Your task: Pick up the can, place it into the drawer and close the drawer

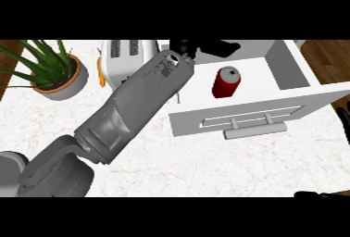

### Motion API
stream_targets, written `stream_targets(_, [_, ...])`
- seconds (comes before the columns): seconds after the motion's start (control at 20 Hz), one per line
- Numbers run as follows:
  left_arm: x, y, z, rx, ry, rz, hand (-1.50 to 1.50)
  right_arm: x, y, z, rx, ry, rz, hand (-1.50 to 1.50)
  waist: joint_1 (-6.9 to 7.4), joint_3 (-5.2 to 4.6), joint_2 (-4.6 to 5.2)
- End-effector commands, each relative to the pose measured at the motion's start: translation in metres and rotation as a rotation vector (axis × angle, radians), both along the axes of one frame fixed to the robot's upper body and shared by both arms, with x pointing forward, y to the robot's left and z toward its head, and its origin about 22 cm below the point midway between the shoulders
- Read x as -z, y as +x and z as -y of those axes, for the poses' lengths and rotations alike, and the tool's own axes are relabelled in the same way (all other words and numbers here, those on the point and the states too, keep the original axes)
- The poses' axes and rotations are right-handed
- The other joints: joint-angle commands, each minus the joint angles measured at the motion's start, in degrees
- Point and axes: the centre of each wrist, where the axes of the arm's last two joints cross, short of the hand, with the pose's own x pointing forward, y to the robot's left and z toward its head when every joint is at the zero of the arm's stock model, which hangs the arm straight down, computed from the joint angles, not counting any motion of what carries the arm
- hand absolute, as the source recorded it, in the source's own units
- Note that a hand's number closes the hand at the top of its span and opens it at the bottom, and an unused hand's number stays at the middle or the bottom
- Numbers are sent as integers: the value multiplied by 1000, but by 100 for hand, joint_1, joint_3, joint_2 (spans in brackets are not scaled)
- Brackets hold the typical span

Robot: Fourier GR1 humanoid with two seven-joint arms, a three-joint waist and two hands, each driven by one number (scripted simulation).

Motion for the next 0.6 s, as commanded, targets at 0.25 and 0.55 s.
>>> stream_targets(0.25, [-7,0,4,-27,-44,-4,-150,-18,0,-4,5,-91,30,-150,46,-9,3])
stream_targets(0.55, [5,-5,3,-37,-108,-16,-150,-37,-5,-9,35,-306,147,-150,58,-12,-13])
